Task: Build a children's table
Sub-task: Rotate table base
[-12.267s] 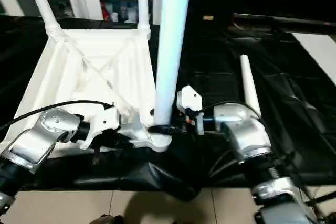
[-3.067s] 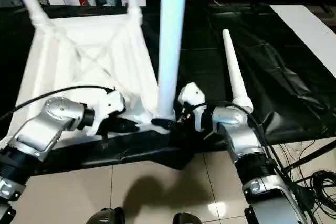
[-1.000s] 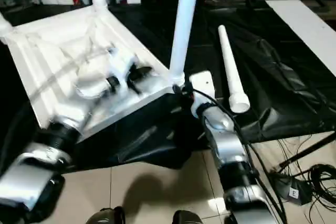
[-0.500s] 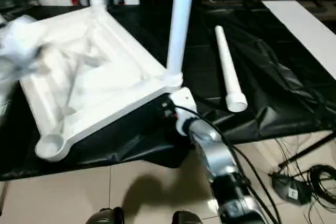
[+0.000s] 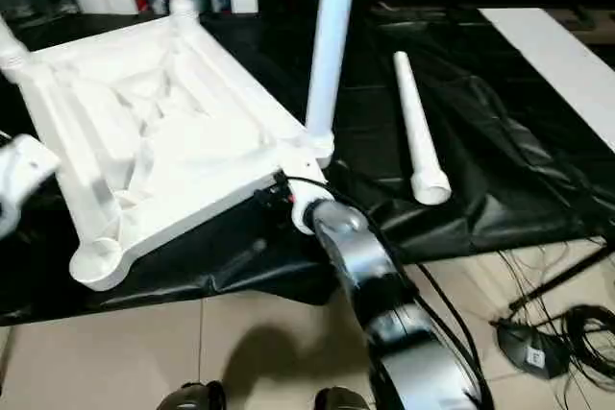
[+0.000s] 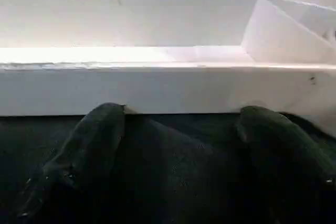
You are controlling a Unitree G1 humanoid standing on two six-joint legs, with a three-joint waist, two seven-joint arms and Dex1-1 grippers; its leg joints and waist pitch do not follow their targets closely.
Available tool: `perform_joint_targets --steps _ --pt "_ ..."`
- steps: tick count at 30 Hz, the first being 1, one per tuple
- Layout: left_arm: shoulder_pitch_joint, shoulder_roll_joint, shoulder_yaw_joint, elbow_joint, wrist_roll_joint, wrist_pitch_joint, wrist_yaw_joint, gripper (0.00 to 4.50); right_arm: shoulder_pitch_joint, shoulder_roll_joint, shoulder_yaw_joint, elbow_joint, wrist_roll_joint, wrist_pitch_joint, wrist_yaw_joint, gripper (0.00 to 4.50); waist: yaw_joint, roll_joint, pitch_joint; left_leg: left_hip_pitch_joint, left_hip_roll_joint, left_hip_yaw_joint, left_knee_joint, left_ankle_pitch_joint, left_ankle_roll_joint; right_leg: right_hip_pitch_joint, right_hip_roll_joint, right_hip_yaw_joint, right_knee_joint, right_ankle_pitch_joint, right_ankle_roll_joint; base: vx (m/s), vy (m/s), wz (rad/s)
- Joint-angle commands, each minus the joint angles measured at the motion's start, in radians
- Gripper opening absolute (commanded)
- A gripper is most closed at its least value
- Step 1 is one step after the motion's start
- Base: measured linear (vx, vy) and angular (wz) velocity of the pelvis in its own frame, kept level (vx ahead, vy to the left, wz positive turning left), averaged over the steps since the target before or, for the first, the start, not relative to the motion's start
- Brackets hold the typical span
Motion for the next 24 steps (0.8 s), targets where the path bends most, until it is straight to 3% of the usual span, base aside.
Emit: perform_joint_targets --steps 1,5,7,9,10,13,14,18,20,22,24 --pt "0.005 -0.010 -0.010 -0.039 -0.032 0.009 -0.022 1.00 -0.020 0.013 -0.006 0.012 -0.007 -0.020 -0.002 3.88 0.000 0.029 -0.076 0.039 0.038 -0.023 -0.068 -0.235 -0.038 0.042 -0.061 0.047 -0.061 -0.078 -0.241 0.000 0.000 0.00" --pt "0.033 0.003 -0.018 -0.120 -0.064 0.047 -0.076 1.00 -0.052 0.025 -0.014 0.073 -0.004 -0.055 -0.005 3.88 -0.001 0.028 -0.077 0.039 0.039 -0.023 -0.067 -0.231 -0.034 0.040 -0.060 0.047 -0.062 -0.100 -0.237 0.000 0.000 0.00" --pt "0.068 0.020 -0.009 -0.228 -0.122 0.088 -0.159 1.00 -0.077 0.034 -0.018 0.128 -0.003 -0.091 0.006 3.88 -0.004 0.018 -0.076 0.037 0.041 -0.023 -0.067 -0.224 -0.029 0.041 -0.062 0.047 -0.061 -0.107 -0.239 0.000 0.000 0.00" --pt "0.084 0.028 -0.005 -0.268 -0.152 0.085 -0.195 1.00 -0.082 0.036 -0.017 0.141 -0.004 -0.100 0.010 3.88 -0.001 0.024 -0.075 0.039 0.040 -0.023 -0.065 -0.231 -0.029 0.037 -0.063 0.048 -0.062 -0.129 -0.236 0.000 0.000 0.00" --pt "0.097 0.025 0.002 -0.316 -0.200 0.091 -0.228 1.00 -0.089 0.038 -0.017 0.160 -0.007 -0.114 0.015 3.88 -0.004 0.017 -0.074 0.038 0.040 -0.021 -0.067 -0.234 -0.029 0.036 -0.059 0.047 -0.062 -0.131 -0.234 0.000 0.000 0.00" --pt "0.110 0.009 0.001 -0.371 -0.262 0.080 -0.266 1.00 -0.098 0.038 -0.017 0.182 -0.011 -0.130 0.022 3.88 -0.003 0.020 -0.074 0.039 0.039 -0.020 -0.065 -0.232 -0.031 0.034 -0.058 0.047 -0.060 -0.121 -0.235 0.000 0.000 0.00" --pt "0.107 -0.021 -0.030 -0.383 -0.278 0.056 -0.272 1.00 -0.100 0.037 -0.016 0.191 -0.013 -0.138 0.033 3.88 -0.002 0.020 -0.073 0.038 0.038 -0.020 -0.065 -0.230 -0.031 0.036 -0.057 0.047 -0.059 -0.117 -0.234 0.000 0.000 0.00" --pt "0.084 -0.070 -0.065 -0.349 -0.271 0.031 -0.259 1.00 -0.099 0.038 -0.016 0.193 -0.012 -0.148 0.050 3.88 -0.010 0.015 -0.075 0.028 0.035 -0.022 -0.065 -0.229 -0.029 0.043 -0.057 0.048 -0.056 -0.119 -0.220 0.000 0.000 0.00" --pt "0.078 -0.079 -0.071 -0.339 -0.267 0.026 -0.257 1.00 -0.100 0.038 -0.016 0.195 -0.012 -0.151 0.053 3.88 -0.013 0.018 -0.075 0.029 0.036 -0.023 -0.063 -0.228 -0.028 0.043 -0.060 0.050 -0.058 -0.128 -0.218 0.000 0.000 0.00" --pt "0.039 -0.136 -0.105 -0.266 -0.234 -0.010 -0.236 1.00 -0.092 0.036 -0.008 0.184 -0.013 -0.165 0.083 3.88 -0.010 0.022 -0.075 0.033 0.036 -0.021 -0.060 -0.228 -0.026 0.040 -0.056 0.051 -0.061 -0.121 -0.220 0.000 0.000 0.00" --pt "-0.001 -0.207 -0.124 -0.160 -0.204 -0.068 -0.203 1.00 -0.082 0.029 -0.016 0.157 0.000 -0.167 0.097 3.88 -0.006 0.020 -0.075 0.037 0.035 -0.019 -0.059 -0.233 -0.027 0.039 -0.052 0.052 -0.065 -0.122 -0.216 0.000 0.000 0.00"
